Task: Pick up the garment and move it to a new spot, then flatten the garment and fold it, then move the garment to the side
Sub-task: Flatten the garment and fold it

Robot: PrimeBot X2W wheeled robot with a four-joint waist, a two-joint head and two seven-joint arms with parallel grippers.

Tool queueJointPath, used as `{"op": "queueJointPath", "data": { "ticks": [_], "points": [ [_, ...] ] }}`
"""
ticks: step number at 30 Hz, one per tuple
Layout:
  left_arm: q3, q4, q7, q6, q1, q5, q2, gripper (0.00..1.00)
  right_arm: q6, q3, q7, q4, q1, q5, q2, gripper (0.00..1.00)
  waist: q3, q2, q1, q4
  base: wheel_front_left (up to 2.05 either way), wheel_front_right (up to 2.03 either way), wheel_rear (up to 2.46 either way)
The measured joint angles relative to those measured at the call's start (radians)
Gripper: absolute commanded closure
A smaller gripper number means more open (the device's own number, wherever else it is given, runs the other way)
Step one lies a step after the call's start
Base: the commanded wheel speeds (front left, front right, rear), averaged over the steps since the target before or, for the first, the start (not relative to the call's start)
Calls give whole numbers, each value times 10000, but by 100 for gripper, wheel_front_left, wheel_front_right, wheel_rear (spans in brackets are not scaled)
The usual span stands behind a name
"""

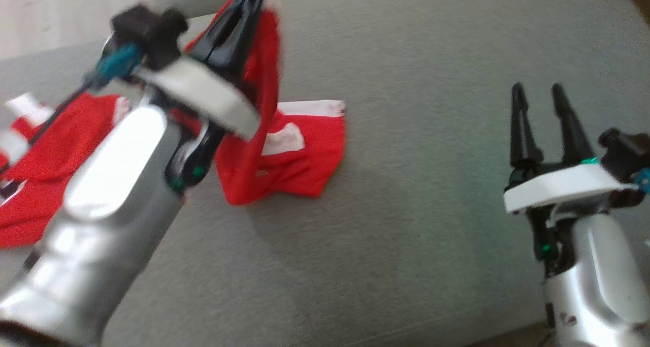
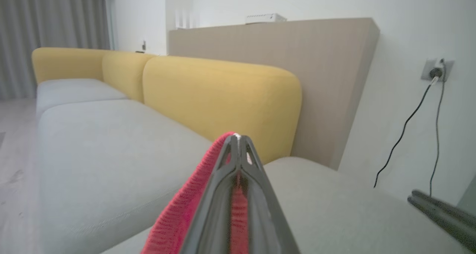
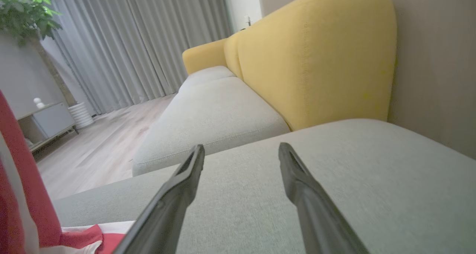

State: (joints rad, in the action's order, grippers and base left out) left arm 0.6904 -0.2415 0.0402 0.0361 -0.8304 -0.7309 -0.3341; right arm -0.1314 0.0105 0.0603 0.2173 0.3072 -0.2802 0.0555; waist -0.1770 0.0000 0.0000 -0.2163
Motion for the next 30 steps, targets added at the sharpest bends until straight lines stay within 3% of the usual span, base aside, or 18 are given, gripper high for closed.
{"op": "queueJointPath", "data": {
  "ticks": [8, 12, 17, 21, 27, 30],
  "points": [
    [-307, -1202, -1026, 36, -2190, -98, 1693, 100, 0, -514, 769, 857, -129, -543, -59, 0, 131, 0, 0, -1247, 0, 0, 0],
    [-686, -1628, -1793, -21, -2630, -94, 1937, 100, 0, -378, 895, 978, -129, -543, -59, 0, 305, 0, -3, -1349, 0, 0, 0],
    [-729, -2057, -2197, 178, -2006, -94, 1672, 100, 0, -276, 899, 1030, -139, -508, -67, 0, 316, 0, -1, -957, 0, 0, 0],
    [-140, -2056, -2278, 525, -331, -82, 1003, 100, 0, -88, 892, 984, -193, -334, -71, 0, 263, 0, 0, -487, 0, 0, 0],
    [742, -2428, -2360, 598, 2648, 109, -38, 100, 0, 117, 704, 769, -326, -50, -73, 0, 112, 0, 0, 283, 0, 0, 0],
    [1114, -2717, -2502, 591, 3377, 395, -188, 100, 0, 215, 568, 639, -326, 136, -75, 0, 53, 0, 0, 659, 0, 0, 0]
  ]
}}
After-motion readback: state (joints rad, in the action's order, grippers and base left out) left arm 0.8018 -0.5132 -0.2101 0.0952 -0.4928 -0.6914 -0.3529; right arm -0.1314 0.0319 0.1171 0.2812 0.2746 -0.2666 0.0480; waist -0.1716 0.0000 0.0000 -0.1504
